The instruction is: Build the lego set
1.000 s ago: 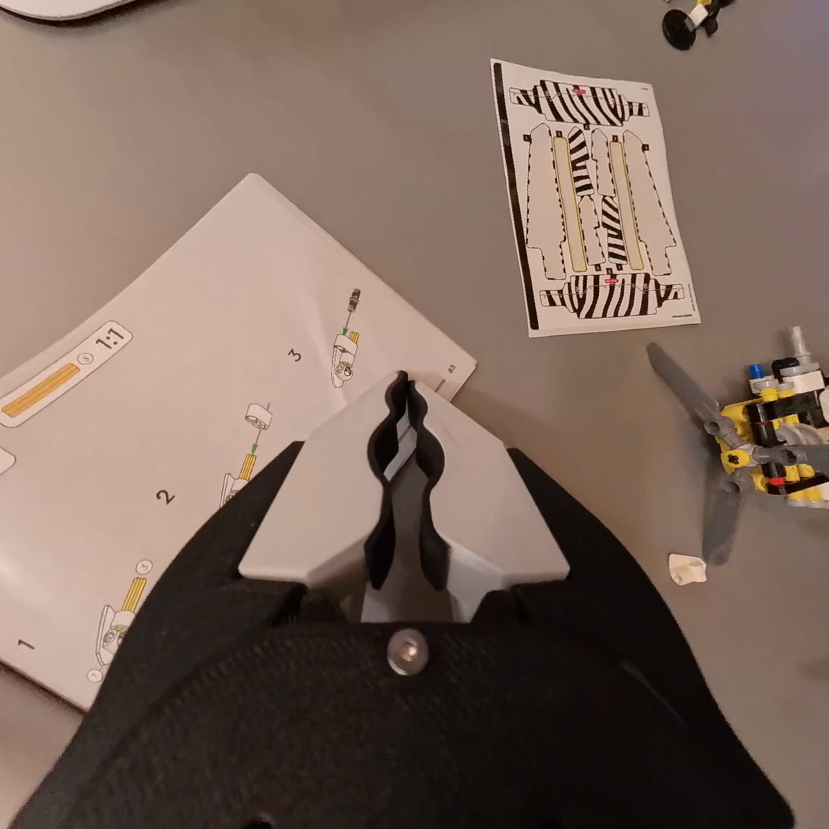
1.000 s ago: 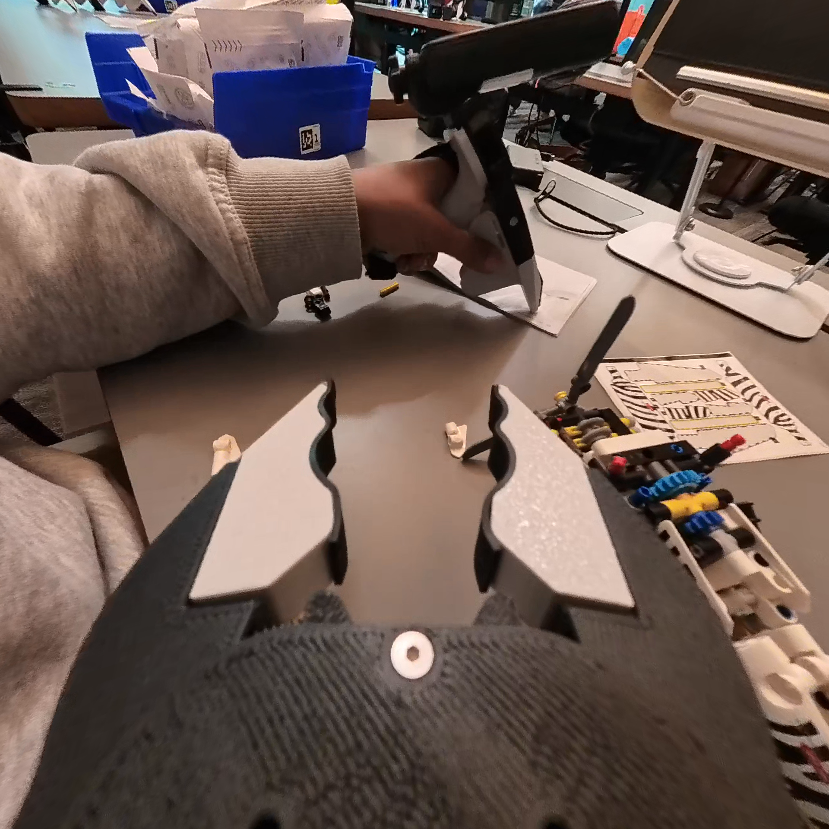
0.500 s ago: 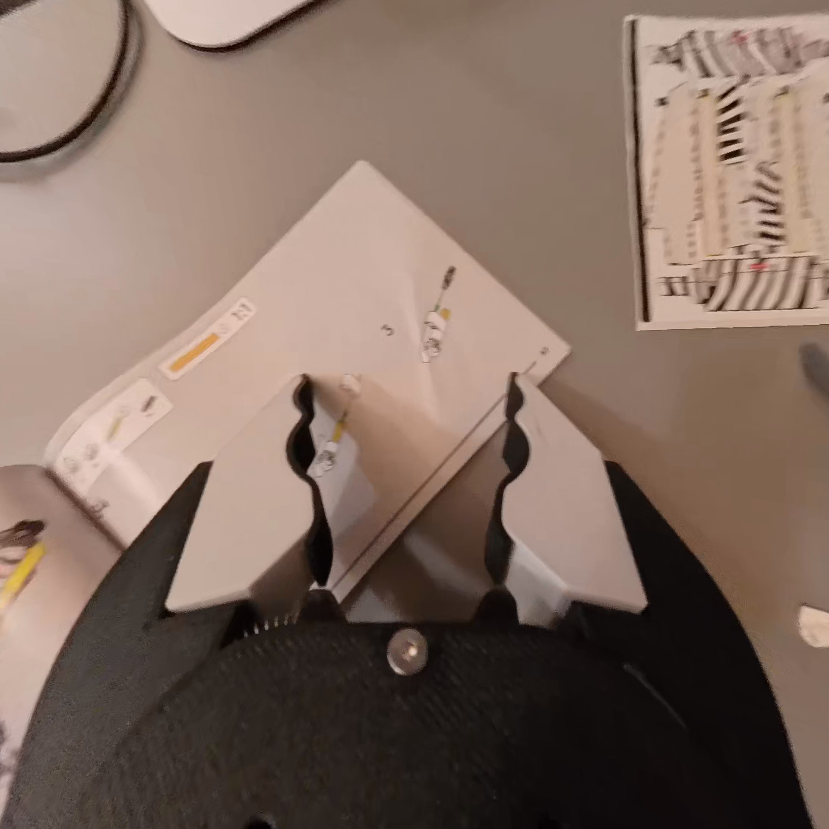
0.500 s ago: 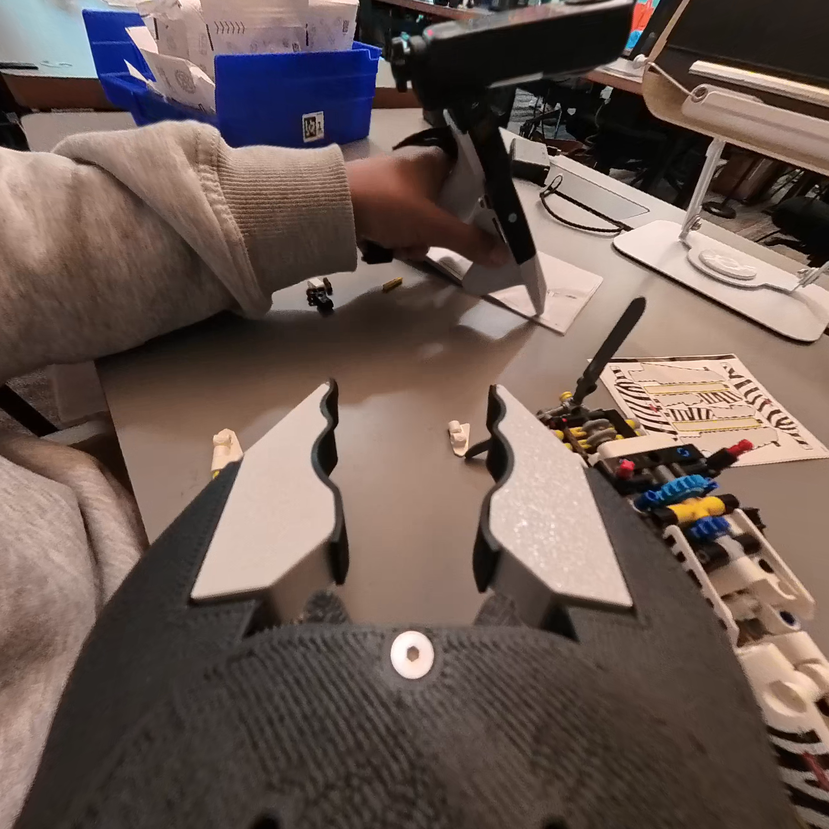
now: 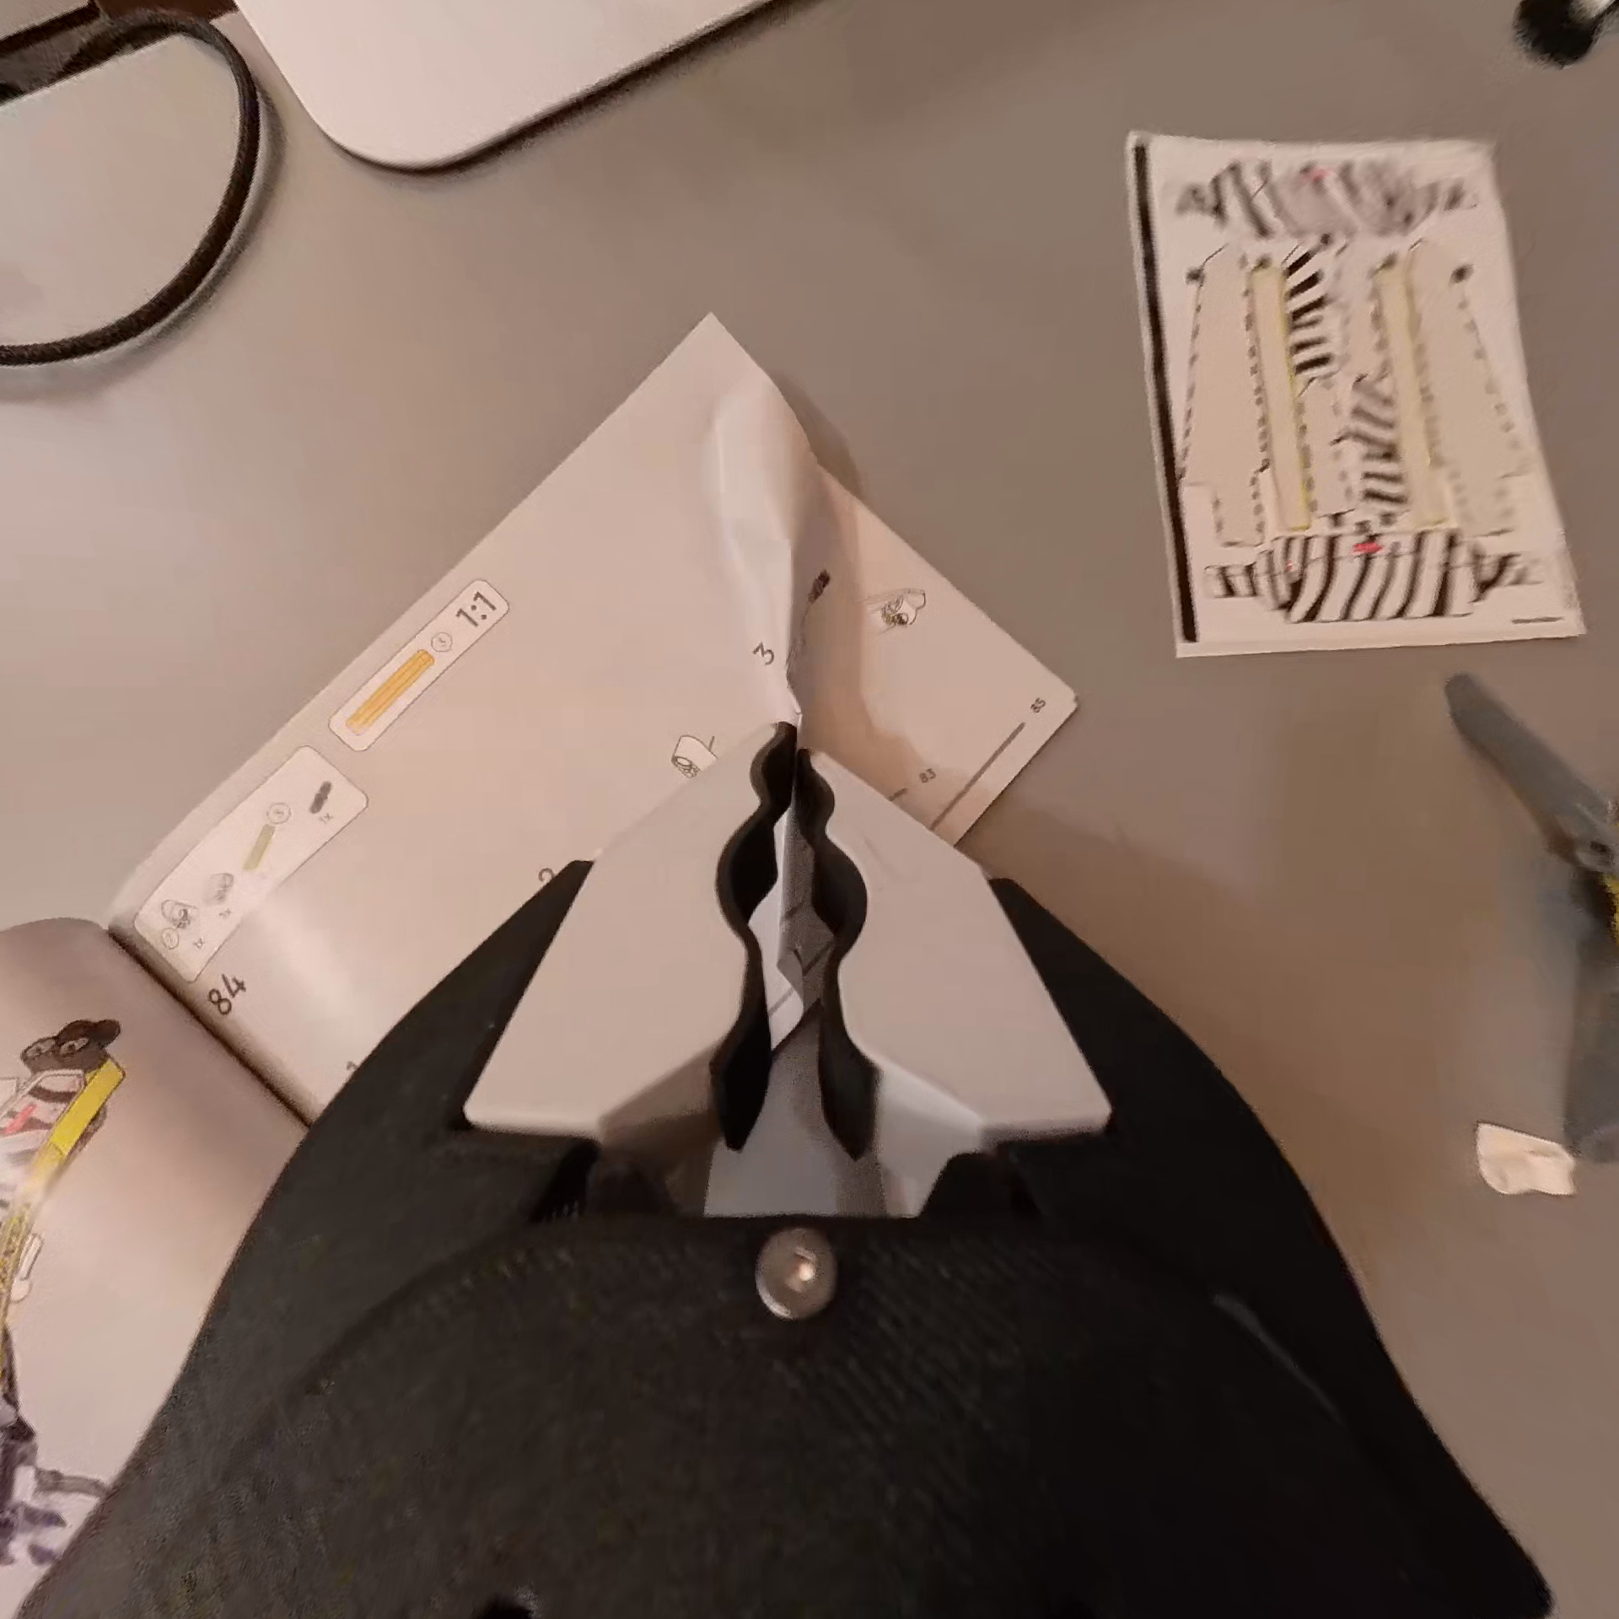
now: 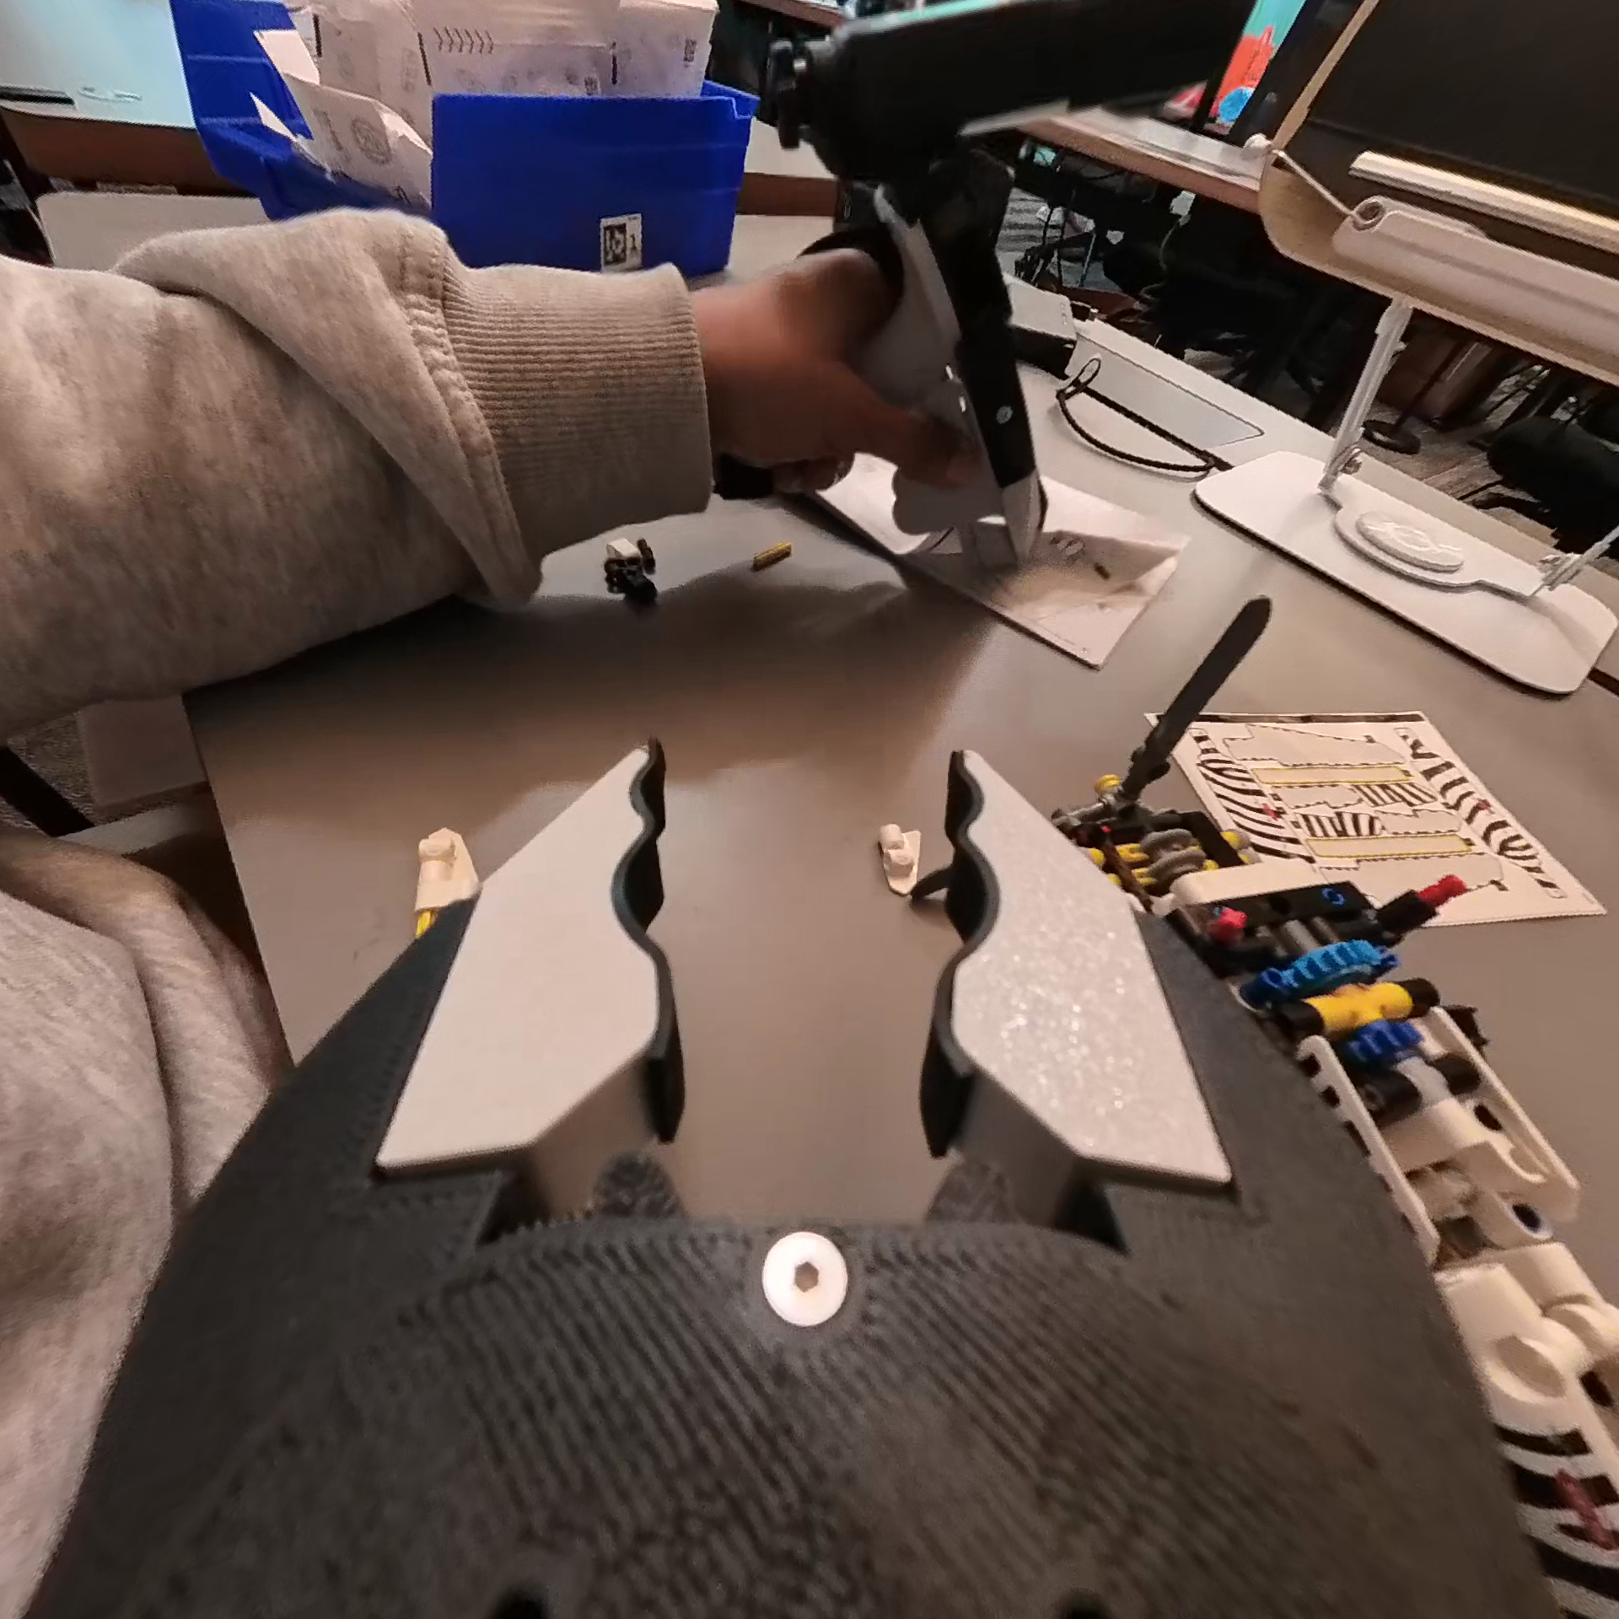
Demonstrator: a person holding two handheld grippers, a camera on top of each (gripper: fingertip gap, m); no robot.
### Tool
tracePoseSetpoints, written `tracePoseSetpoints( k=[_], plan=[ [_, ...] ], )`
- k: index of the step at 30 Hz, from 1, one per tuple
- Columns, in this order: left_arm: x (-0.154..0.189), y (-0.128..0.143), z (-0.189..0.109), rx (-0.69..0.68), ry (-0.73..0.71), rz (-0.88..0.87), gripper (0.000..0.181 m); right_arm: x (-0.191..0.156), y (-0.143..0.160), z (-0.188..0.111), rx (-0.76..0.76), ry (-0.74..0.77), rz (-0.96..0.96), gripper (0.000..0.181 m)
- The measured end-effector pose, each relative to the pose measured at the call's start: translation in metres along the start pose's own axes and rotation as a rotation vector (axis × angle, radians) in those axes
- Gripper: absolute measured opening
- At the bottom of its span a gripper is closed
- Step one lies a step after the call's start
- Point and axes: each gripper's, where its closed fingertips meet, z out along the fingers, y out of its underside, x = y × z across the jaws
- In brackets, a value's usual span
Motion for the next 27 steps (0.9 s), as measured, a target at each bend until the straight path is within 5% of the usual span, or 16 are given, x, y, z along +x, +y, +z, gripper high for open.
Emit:
tracePoseSetpoints(
  k=[10, 15, 22, 27],
  plan=[
    [-0.042, -0.019, -0.085, 0.292, 0.027, -0.077, 0.0, -0.001, 0.002, 0.001, -0.015, -0.004, -0.005, 0.063],
    [-0.109, 0.027, -0.134, 0.233, -0.212, -0.099, 0.0, -0.002, 0.004, 0.003, -0.03, -0.002, -0.015, 0.062],
    [-0.17, 0.112, -0.175, 0.138, -0.35, -0.302, 0.007, -0.003, 0.008, 0.007, -0.067, 0.004, -0.034, 0.061],
    [-0.168, 0.113, -0.199, 0.3, -0.398, -0.329, 0.022, -0.003, 0.011, 0.009, -0.088, 0.012, -0.049, 0.058]
  ],
)
